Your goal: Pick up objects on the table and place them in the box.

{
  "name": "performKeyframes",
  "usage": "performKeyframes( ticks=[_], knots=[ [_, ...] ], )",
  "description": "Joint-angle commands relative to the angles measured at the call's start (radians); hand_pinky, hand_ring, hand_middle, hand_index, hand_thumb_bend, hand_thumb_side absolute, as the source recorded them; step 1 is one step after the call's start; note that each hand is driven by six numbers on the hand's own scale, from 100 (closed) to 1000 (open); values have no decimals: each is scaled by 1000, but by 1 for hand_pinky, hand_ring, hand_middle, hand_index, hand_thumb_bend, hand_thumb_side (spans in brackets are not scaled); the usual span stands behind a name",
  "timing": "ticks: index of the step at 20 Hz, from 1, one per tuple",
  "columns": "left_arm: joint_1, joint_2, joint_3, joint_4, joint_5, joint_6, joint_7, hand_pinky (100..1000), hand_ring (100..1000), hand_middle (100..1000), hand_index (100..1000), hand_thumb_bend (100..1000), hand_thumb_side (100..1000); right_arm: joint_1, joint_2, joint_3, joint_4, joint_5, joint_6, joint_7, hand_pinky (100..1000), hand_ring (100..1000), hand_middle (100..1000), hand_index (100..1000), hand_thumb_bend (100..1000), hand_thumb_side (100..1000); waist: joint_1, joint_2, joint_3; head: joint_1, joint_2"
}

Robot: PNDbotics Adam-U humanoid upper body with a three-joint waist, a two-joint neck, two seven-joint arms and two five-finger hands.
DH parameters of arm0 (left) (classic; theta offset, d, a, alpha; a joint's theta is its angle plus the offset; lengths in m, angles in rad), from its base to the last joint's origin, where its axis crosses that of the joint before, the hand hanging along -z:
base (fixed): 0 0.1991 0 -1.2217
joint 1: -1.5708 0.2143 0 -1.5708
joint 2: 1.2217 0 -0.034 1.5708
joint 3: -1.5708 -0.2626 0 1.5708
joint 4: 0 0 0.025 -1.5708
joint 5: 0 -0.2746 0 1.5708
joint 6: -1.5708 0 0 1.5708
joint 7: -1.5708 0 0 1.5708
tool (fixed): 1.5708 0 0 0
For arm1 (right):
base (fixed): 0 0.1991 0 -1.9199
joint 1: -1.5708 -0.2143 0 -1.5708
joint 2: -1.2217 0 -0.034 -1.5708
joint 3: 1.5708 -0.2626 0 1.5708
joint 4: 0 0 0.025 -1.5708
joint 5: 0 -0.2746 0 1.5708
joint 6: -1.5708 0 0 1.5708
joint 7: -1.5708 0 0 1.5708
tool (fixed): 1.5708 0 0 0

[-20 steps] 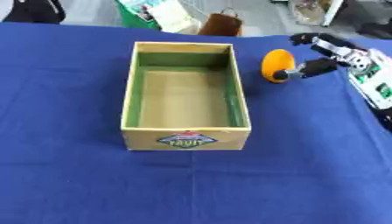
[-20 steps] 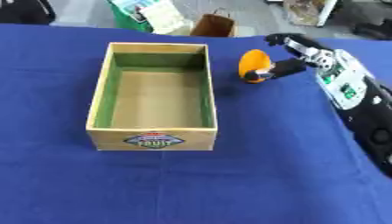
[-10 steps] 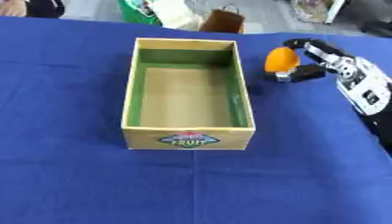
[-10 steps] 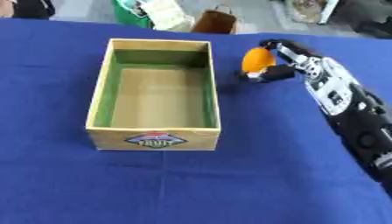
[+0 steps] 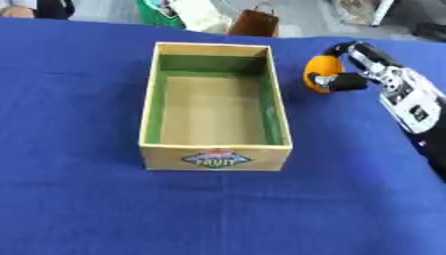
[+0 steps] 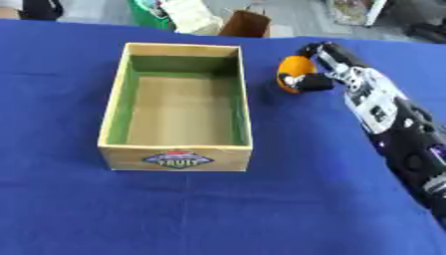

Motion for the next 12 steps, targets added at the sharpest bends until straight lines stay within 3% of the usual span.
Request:
performKeyframes(
  ticks=[1, 6, 12],
  knots=[
    [-9, 9, -1, -10, 5, 3, -2, 526, 428, 459, 585, 100, 811, -11, -31, 1, -25, -23, -1, 16, 855, 1000, 670, 820, 100, 387, 3, -20, 0, 1, -10],
    [-10, 8, -1, -13, 3, 7, -1, 532, 429, 460, 586, 100, 802, -15, -30, -1, -20, 14, 7, 25, 795, 932, 597, 740, 100, 355, 1, -23, 5, -1, -14],
    [-10, 7, -1, -15, 2, 10, -2, 532, 429, 460, 585, 100, 798, -9, -31, -6, -35, 8, 24, -36, 745, 884, 607, 655, 100, 369, -1, -25, 3, 2, -13]
  ],
)
